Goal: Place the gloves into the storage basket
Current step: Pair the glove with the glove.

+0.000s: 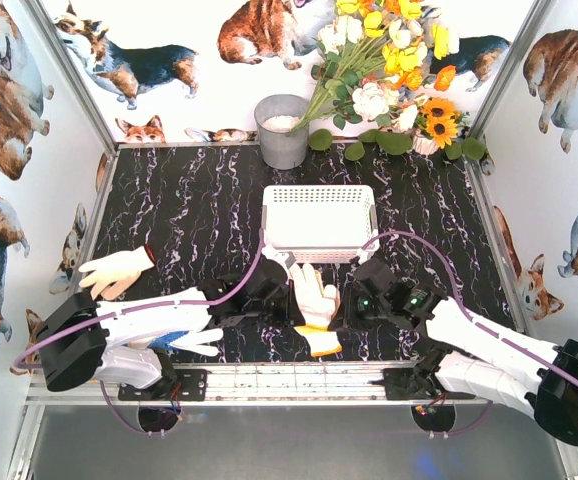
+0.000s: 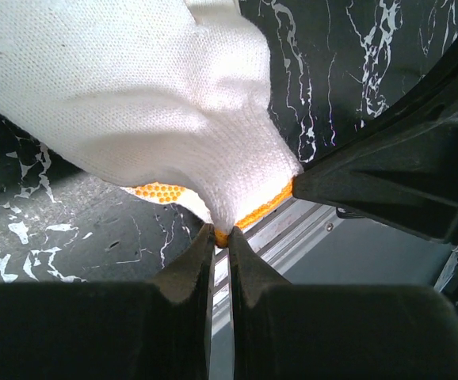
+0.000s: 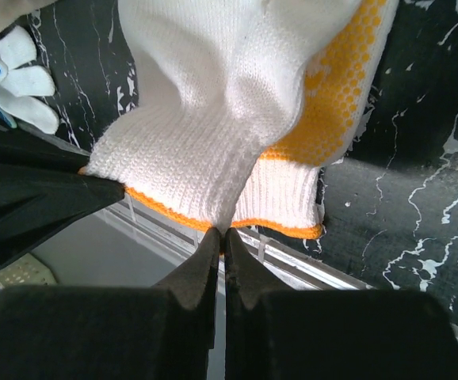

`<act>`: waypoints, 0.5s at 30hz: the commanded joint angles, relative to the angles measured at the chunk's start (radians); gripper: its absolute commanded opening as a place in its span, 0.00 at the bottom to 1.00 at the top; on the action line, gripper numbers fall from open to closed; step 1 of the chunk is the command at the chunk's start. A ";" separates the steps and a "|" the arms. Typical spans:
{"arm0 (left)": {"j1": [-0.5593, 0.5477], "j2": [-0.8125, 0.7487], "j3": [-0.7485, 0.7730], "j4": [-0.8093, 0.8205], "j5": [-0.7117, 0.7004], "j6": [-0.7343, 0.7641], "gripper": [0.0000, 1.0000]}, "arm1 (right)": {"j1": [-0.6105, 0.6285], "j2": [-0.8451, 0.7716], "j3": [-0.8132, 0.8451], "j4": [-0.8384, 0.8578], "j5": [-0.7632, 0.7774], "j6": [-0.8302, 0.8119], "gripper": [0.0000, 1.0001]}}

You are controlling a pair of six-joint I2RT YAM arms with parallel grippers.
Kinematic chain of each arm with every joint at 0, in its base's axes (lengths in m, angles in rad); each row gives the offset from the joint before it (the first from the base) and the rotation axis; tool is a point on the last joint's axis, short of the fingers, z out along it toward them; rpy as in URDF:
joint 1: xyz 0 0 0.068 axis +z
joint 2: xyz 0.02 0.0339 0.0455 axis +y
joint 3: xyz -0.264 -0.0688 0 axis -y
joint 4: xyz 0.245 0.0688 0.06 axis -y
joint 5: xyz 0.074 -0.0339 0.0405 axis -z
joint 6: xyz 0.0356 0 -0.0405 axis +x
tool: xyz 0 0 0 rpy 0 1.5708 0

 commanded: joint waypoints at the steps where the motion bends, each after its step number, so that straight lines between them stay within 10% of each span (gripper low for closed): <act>1: -0.018 0.015 -0.019 0.023 0.002 -0.017 0.00 | 0.020 -0.022 -0.019 0.035 0.021 0.025 0.00; 15: -0.095 0.104 0.003 0.086 0.021 -0.042 0.00 | 0.095 -0.013 0.005 -0.063 0.098 0.043 0.00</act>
